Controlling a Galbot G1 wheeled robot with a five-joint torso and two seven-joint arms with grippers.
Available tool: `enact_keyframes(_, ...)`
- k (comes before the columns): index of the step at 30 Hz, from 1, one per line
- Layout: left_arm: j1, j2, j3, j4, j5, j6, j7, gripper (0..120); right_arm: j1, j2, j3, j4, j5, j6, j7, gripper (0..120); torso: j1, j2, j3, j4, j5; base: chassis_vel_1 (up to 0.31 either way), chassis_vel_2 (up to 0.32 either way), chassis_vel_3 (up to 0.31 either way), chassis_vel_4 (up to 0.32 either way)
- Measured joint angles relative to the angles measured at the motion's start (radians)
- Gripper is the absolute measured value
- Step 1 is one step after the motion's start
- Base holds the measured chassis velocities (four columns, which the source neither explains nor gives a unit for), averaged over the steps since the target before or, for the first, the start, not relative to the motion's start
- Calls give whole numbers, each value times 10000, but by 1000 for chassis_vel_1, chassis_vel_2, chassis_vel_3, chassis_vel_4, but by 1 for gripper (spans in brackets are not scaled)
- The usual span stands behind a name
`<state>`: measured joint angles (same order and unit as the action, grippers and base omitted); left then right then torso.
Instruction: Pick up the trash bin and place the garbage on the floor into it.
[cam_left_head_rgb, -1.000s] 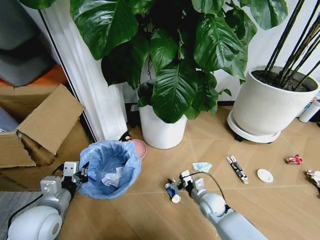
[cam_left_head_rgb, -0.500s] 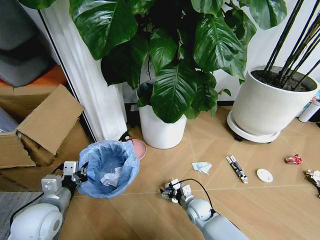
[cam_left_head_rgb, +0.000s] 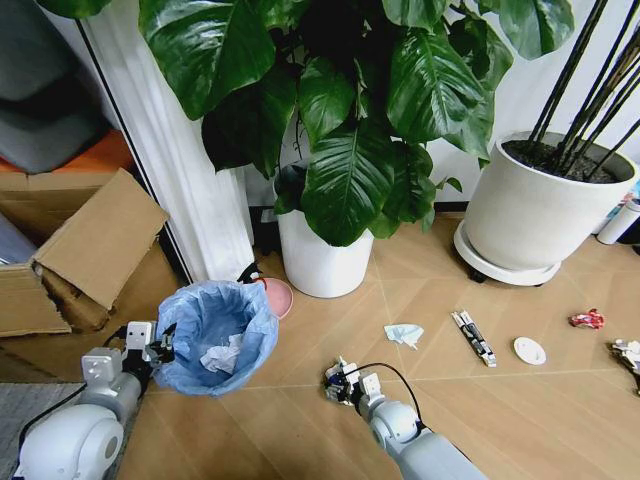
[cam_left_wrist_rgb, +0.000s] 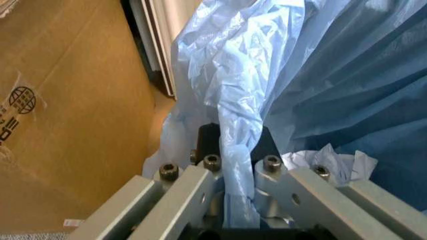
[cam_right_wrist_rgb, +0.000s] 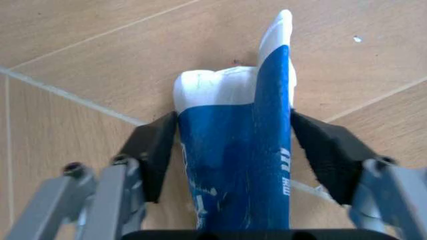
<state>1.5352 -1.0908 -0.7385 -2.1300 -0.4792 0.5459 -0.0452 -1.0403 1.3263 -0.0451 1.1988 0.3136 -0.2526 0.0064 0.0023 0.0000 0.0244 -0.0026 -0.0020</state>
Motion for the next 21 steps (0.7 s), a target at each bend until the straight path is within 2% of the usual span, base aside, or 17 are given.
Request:
enact_keyframes(1, 0, 0, 0, 0, 0, 0, 0, 0, 0, 0, 0, 0, 0, 0, 0, 61, 0, 0, 0, 0, 0, 0, 0, 0, 0)
enact_keyframes(5, 0, -1, -1, 0, -3, -4, 14, 0, -70, 8, 49, 11, -63, 79, 27, 43, 0, 0, 0, 0, 0, 0, 0, 0, 0)
enact_keyframes(7, 0, -2, -1, 1, -3, -6, 17, 0, -89, 7, 60, 21, -72, 89, 36, 39, 0, 0, 0, 0, 0, 0, 0, 0, 0)
enact_keyframes(10, -16, -7, 23, 18, 0, -11, 25, 0, -222, 8, 135, 96, -161, 167, 78, 25, 0, 0, 0, 1, 2, 0, 0, 0, 0)
enact_keyframes(11, -16, -7, 23, 18, 0, -11, 25, 0, -222, 8, 135, 96, -161, 167, 78, 25, 0, 0, 0, 1, 2, 0, 0, 0, 0)
enact_keyframes(15, -18, -18, 58, 20, 12, -12, 30, 0, -423, -30, 384, 351, -249, 267, 237, 12, 0, -1, 1, 0, 3, 0, 0, 0, 0)
enact_keyframes(21, -41, -32, 67, 20, 13, -12, 28, 0, -517, -161, 678, 1033, 182, 276, 443, 4, 1, 0, 2, 0, 2, 0, 0, 0, 0)
